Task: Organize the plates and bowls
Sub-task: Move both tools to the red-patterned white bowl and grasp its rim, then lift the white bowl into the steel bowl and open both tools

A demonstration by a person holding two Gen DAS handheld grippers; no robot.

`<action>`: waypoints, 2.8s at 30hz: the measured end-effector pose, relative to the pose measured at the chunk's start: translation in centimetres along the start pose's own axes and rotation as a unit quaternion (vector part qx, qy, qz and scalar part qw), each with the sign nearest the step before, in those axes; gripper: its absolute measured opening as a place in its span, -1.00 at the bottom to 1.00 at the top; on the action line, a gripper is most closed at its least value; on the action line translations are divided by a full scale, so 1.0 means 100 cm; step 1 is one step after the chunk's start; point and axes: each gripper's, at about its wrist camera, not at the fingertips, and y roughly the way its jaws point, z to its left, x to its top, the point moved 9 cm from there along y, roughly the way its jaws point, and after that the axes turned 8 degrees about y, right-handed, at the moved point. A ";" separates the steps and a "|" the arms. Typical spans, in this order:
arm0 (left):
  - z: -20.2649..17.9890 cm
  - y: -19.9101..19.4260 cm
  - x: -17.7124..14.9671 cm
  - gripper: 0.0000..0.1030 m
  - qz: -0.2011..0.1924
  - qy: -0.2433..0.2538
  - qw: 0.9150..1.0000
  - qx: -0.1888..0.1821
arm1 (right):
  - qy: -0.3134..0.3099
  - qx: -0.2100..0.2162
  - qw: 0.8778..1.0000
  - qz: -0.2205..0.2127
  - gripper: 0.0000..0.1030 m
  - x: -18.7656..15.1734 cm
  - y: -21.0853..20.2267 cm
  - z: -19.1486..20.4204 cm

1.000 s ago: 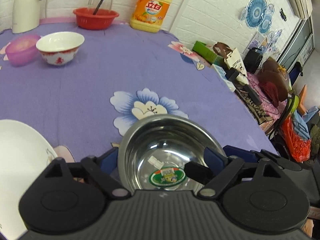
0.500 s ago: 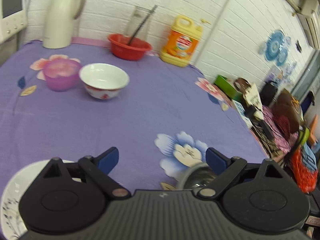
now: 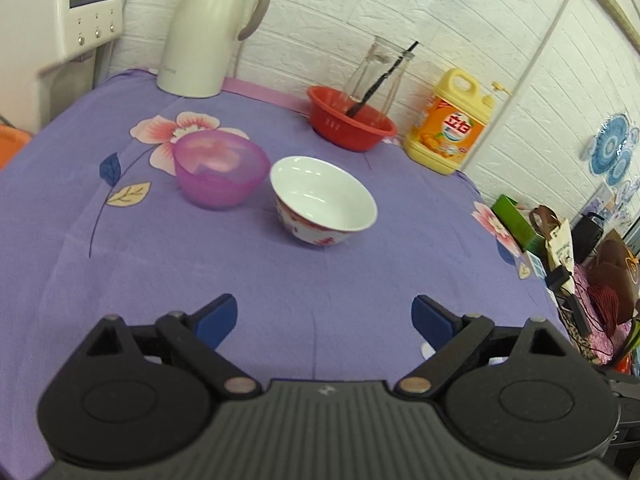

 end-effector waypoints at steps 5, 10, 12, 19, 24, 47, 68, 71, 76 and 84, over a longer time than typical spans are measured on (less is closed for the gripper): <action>0.014 0.017 0.015 0.81 -0.004 0.002 1.000 0.024 | -0.093 0.007 0.996 0.007 1.00 0.028 0.033 0.016; 0.027 0.037 0.030 0.81 0.001 -0.005 1.000 0.029 | -0.118 -0.004 0.993 0.009 1.00 0.068 0.061 0.020; 0.030 0.044 0.034 0.81 0.003 -0.007 1.000 0.029 | -0.119 -0.009 0.993 0.009 1.00 0.081 0.072 0.019; 0.045 0.068 0.044 0.81 0.024 -0.039 0.999 0.022 | -0.101 0.007 0.994 0.029 1.00 0.106 0.116 0.016; 0.055 0.087 0.050 0.81 0.052 -0.093 0.994 0.008 | -0.097 0.001 0.995 0.039 1.00 0.113 0.140 0.015; 0.053 0.132 0.064 0.42 0.049 -0.174 0.983 -0.020 | -0.143 -0.001 0.988 0.061 1.00 0.110 0.205 0.047; -0.004 0.088 0.047 -0.24 0.052 -0.132 0.988 -0.059 | -0.122 0.044 0.989 0.069 0.64 0.075 0.127 0.058; -0.027 0.066 0.038 -0.24 0.044 -0.120 0.989 -0.077 | -0.121 0.035 0.990 0.057 0.71 0.068 0.097 0.052; -0.075 0.031 0.016 -0.24 0.038 -0.097 0.988 -0.111 | -0.117 0.011 0.993 0.028 0.79 0.048 0.040 0.033; -0.148 -0.007 -0.044 -0.24 0.073 -0.066 0.982 -0.162 | -0.091 -0.030 0.995 0.009 0.85 -0.012 -0.041 -0.013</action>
